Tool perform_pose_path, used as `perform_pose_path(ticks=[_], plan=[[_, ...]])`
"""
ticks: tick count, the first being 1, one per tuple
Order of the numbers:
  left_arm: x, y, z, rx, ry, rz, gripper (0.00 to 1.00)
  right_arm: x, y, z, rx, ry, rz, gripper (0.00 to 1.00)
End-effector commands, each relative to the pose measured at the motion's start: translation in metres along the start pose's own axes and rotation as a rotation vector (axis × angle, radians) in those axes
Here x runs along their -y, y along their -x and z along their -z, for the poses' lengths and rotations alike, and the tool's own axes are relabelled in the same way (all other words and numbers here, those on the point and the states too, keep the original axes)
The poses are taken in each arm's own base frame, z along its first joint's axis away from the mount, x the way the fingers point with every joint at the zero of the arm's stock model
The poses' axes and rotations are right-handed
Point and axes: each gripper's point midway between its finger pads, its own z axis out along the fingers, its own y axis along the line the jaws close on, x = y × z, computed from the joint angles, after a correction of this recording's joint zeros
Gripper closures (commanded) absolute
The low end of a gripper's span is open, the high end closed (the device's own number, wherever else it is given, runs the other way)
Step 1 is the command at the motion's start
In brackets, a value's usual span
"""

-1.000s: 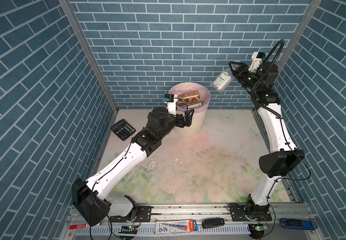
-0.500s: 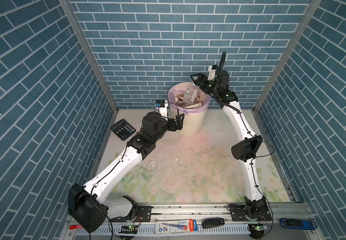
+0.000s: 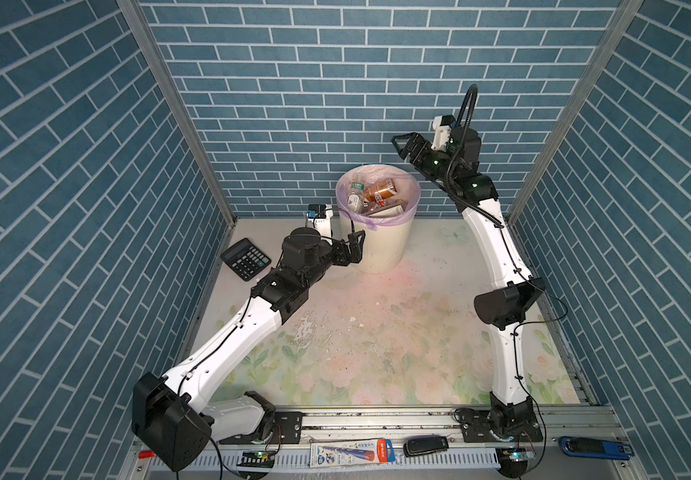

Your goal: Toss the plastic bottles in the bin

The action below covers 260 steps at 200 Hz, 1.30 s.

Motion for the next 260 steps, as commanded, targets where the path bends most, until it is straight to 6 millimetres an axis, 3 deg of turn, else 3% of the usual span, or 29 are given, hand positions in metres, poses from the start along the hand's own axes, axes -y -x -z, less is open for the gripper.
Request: perform_pose_path(ticks=[1,22,41,66,89,124,156,187,210,239,260], plan=[[-0.017,0.007,0.01,0.015,0.059,0.002,0.01,-0.007,0.005,0.019,-0.006,-0.032,0.068,0.01],[-0.032,0.01,0.013,0.019,0.113,0.007,0.01,0.006,0.005,0.036,-0.031,-0.093,0.099,0.01],[-0.058,0.014,0.018,0.032,0.225,-0.02,0.01,0.03,0.007,0.058,-0.039,-0.169,0.117,0.01],[-0.104,0.019,0.026,0.049,0.397,-0.067,0.01,0.081,0.01,0.099,-0.022,-0.311,0.106,0.01],[-0.15,0.012,0.033,0.061,0.53,-0.096,0.01,0.141,0.006,0.145,-0.001,-0.462,0.057,0.01],[-0.232,-0.028,0.046,-0.003,0.754,-0.129,0.01,0.224,-0.02,0.213,-0.002,-0.763,0.098,0.01],[-0.29,-0.069,0.057,-0.066,0.917,-0.116,0.01,0.281,-0.054,0.255,-0.037,-1.004,0.196,0.01],[-0.319,-0.087,0.065,-0.135,1.033,-0.168,0.01,0.327,-0.084,0.29,-0.033,-1.205,0.306,0.01],[-0.33,-0.096,0.07,-0.169,1.085,-0.214,0.01,0.348,-0.096,0.309,-0.056,-1.315,0.428,0.01],[-0.346,-0.113,0.068,-0.202,1.072,-0.171,0.01,0.365,-0.108,0.315,-0.053,-1.359,0.491,0.01],[-0.356,-0.137,0.061,-0.224,1.054,-0.151,0.01,0.375,-0.121,0.313,-0.055,-1.349,0.516,0.01]])
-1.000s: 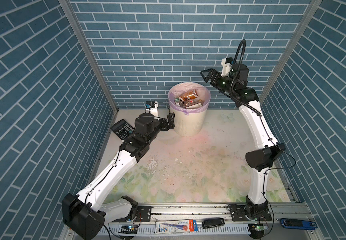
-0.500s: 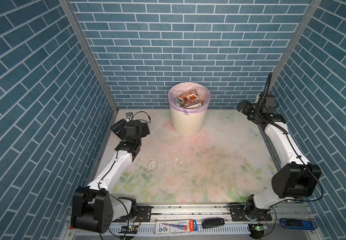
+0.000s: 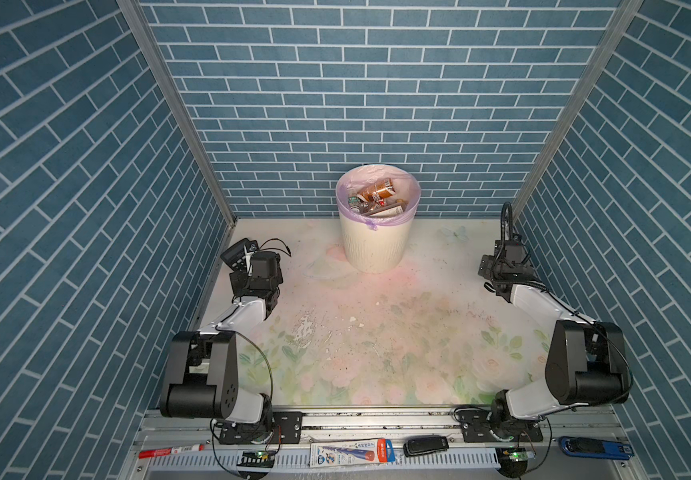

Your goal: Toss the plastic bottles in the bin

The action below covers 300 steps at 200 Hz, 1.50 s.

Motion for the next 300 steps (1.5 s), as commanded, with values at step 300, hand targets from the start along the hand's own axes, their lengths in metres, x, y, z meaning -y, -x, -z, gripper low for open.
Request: perform_pose_path(ticks=[300], plan=[[0.04,-0.04,0.018,0.257,-0.241,-0.051,0.01,-0.024,-0.063,0.015,0.347,0.216,0.026,0.01]])
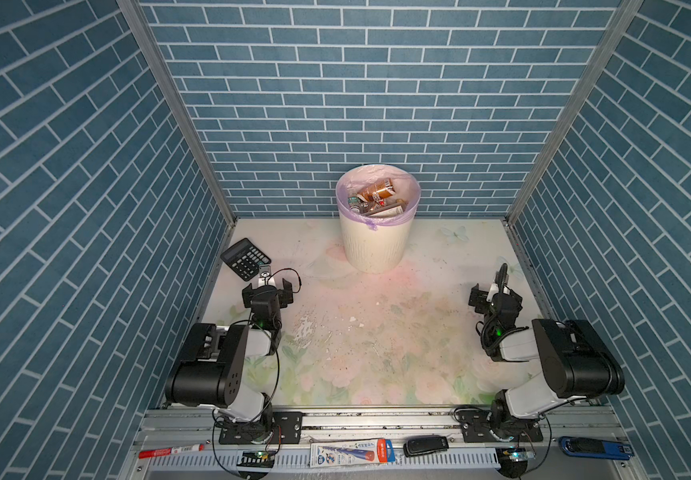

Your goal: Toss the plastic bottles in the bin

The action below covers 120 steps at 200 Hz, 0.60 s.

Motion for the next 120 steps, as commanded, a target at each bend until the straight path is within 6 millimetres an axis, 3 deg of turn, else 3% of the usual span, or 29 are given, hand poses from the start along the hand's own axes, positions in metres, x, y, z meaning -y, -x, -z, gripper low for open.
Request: perform_pose_path(ticks=[1,120], plan=[[0.0006,0.0026,-0.0025,-0.002,0.009,-0.015,0.01,-0.0064,0.0104,-0.0059,0.011,0.023,-0.014,0.01],[0.0008,0.0023,-0.0026,-0.003,0.008,-0.016,0.01,-0.0105,0.0077,-0.0143,-0.042,0.069,-0.02,0.01]])
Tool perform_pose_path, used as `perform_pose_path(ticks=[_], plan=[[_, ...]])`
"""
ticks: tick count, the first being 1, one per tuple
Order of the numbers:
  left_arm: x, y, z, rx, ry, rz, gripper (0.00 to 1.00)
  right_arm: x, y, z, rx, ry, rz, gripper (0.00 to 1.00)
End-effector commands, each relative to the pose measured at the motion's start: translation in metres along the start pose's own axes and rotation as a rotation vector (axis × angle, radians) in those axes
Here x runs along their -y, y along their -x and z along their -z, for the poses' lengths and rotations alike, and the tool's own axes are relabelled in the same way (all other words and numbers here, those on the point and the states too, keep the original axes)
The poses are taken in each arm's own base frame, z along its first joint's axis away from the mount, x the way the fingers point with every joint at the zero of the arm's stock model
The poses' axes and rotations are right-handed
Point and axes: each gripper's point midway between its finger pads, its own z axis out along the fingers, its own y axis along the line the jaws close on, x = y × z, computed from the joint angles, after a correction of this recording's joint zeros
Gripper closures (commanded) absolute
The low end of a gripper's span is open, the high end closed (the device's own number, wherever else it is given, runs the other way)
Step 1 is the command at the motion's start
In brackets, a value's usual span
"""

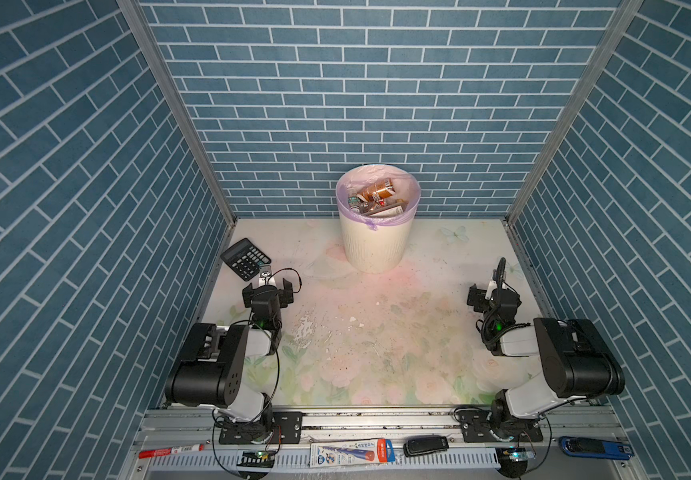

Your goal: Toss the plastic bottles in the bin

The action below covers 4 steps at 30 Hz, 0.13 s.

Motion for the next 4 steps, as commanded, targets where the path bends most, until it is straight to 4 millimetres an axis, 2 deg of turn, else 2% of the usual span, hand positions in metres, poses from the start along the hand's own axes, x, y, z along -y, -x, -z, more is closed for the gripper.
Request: perform_pose_path(ticks=[1,4], plan=[[0.0004,0.0017,-0.0024,-0.004,0.009,-0.015,0.01,-0.004,0.0122,-0.0043,0.018,0.026,-0.023,0.01],[0.0001,0.0017,-0.0025,-0.003,0.009,-0.015,0.01,-0.0004,0.0136,0.0009,0.049,0.011,-0.026,0.01]])
